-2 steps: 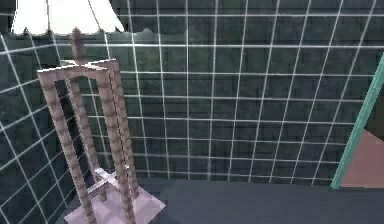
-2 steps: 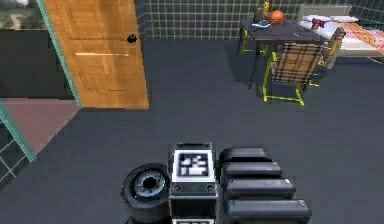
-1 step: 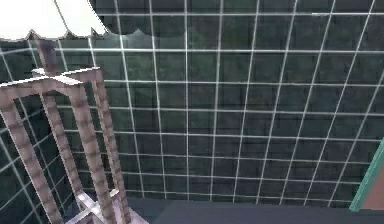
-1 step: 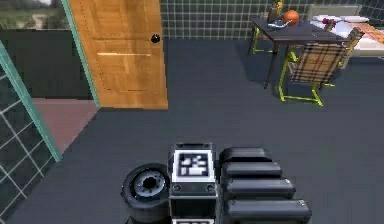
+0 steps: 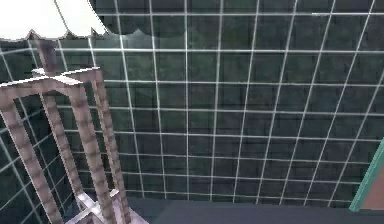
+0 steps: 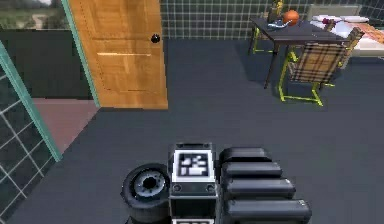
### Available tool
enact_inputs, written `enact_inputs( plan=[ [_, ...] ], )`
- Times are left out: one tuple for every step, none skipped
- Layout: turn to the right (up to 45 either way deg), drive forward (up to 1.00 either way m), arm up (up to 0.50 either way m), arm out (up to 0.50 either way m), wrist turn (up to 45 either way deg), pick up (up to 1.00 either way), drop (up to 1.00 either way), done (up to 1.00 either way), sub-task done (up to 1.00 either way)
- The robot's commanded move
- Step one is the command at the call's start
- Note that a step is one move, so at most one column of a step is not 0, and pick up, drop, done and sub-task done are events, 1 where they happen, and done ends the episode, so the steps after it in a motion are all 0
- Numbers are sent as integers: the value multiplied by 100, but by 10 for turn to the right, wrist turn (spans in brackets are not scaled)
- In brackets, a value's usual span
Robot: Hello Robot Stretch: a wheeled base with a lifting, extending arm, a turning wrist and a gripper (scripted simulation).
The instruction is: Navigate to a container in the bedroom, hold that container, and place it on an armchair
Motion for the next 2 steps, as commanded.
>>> enact_inputs(
  plan=[
    [-450,0,0,0,0,0,0,0,0],
    [-450,0,0,0,0,0,0,0,0]
  ],
)
